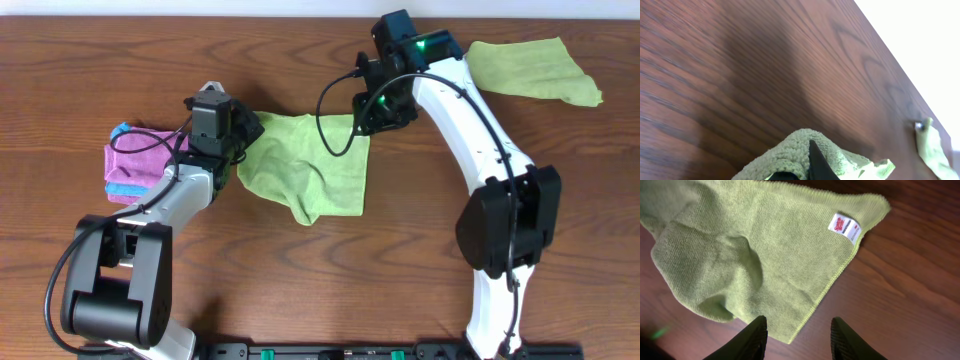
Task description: Fold the cloth
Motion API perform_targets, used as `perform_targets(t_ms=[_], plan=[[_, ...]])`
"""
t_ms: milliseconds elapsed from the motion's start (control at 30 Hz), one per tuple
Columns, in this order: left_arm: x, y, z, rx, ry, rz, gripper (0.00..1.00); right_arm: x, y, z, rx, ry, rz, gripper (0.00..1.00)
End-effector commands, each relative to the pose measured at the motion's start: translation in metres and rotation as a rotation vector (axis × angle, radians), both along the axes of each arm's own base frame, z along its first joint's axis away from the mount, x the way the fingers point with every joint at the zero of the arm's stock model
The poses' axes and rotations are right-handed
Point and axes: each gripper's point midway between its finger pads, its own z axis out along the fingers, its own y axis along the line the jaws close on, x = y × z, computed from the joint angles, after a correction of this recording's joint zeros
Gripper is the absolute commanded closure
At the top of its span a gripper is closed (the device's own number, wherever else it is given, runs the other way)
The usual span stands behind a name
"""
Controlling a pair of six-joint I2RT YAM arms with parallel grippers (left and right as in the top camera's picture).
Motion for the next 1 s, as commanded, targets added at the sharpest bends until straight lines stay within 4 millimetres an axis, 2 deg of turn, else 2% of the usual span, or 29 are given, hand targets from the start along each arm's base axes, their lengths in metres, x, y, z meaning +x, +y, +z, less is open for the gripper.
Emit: perform_targets(t_ms=[0, 233, 467, 567, 733, 967], plan=[[0.010, 0.012, 0.005, 0.048, -0.028, 0.062, 0.94, -0.015, 0.014, -0.019, 0.001, 0.039, 0.081, 0.59], [0.012, 0.022, 0.005, 0.085, -0.035, 0.109, 0.94, -0.037, 0.031, -0.070, 0.011, 0.075, 0.143, 0.63], [0.014, 0.030, 0.006, 0.104, -0.040, 0.140, 0.94, -0.026, 0.038, -0.095, 0.034, -0.009, 0.160, 0.66], [0.014, 0.031, 0.006, 0.104, -0.040, 0.142, 0.94, -0.015, 0.033, -0.102, -0.001, -0.065, 0.153, 0.70], [0.014, 0.031, 0.006, 0.105, -0.041, 0.143, 0.94, 0.009, 0.032, -0.099, -0.018, -0.170, 0.154, 0.76], [0.016, 0.031, 0.008, 0.101, -0.052, 0.143, 0.94, 0.022, 0.029, -0.096, -0.022, -0.220, 0.137, 0.85]])
